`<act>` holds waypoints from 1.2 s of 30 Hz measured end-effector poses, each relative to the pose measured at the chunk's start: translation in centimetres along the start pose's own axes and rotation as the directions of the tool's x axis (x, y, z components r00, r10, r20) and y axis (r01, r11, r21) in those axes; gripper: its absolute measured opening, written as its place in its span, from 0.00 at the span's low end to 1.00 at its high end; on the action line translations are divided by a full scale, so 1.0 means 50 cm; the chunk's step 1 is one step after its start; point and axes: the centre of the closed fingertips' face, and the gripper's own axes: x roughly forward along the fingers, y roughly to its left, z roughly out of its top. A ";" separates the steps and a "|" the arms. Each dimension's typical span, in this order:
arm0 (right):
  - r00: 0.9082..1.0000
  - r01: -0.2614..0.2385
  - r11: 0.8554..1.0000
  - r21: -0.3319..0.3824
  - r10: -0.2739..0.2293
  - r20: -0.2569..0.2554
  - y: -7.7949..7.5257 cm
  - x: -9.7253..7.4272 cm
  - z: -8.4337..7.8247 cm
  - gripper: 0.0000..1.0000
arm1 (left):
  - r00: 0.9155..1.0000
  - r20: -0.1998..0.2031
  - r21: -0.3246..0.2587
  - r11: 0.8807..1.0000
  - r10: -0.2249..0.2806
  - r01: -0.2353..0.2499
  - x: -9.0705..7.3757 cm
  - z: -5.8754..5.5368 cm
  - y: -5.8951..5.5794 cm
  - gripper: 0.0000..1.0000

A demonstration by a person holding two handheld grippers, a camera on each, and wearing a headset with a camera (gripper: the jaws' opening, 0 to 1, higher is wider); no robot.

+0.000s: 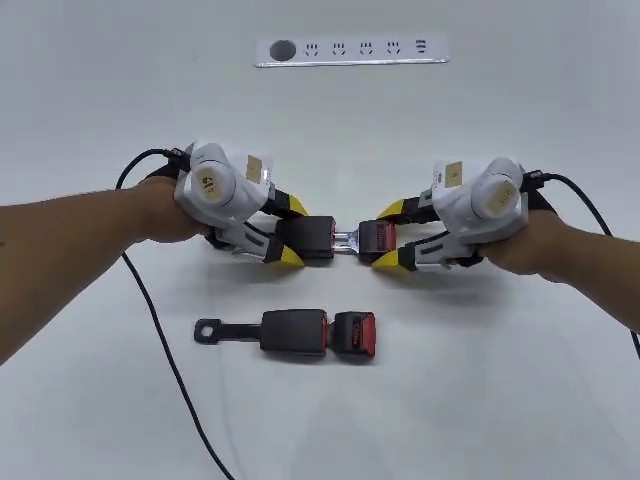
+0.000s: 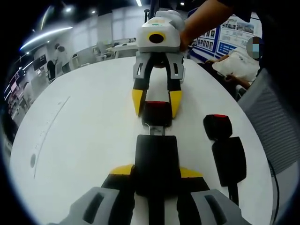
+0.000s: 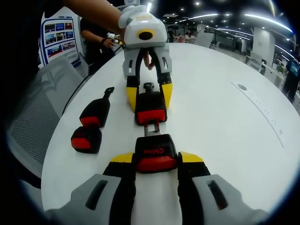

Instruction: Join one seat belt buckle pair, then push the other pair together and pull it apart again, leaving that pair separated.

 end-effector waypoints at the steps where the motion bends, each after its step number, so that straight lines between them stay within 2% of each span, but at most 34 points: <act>1: 1.000 0.000 1.000 0.001 0.000 0.000 0.002 -0.004 -0.002 0.33 | 1.000 0.001 0.000 1.000 0.000 0.000 0.000 0.001 0.000 0.34; 10: 1.000 0.004 1.000 0.011 -0.004 0.007 0.001 -0.045 -0.029 0.33 | 1.000 0.007 -0.004 1.000 0.001 -0.001 0.000 0.003 -0.001 0.34; 15: 1.000 0.010 1.000 0.016 -0.010 0.002 -0.007 -0.058 -0.046 0.33 | 1.000 0.009 -0.003 1.000 0.001 -0.001 0.000 0.004 -0.001 0.34; 29: 1.000 0.023 1.000 0.019 -0.023 0.005 0.002 -0.104 -0.068 0.33 | 1.000 0.006 -0.004 1.000 0.000 0.000 -0.001 0.000 0.001 0.35; 36: 0.999 0.038 0.999 0.038 -0.038 -0.004 -0.003 -0.124 -0.076 0.33 | 1.000 0.005 -0.007 1.000 -0.001 0.001 -0.001 0.001 -0.001 0.35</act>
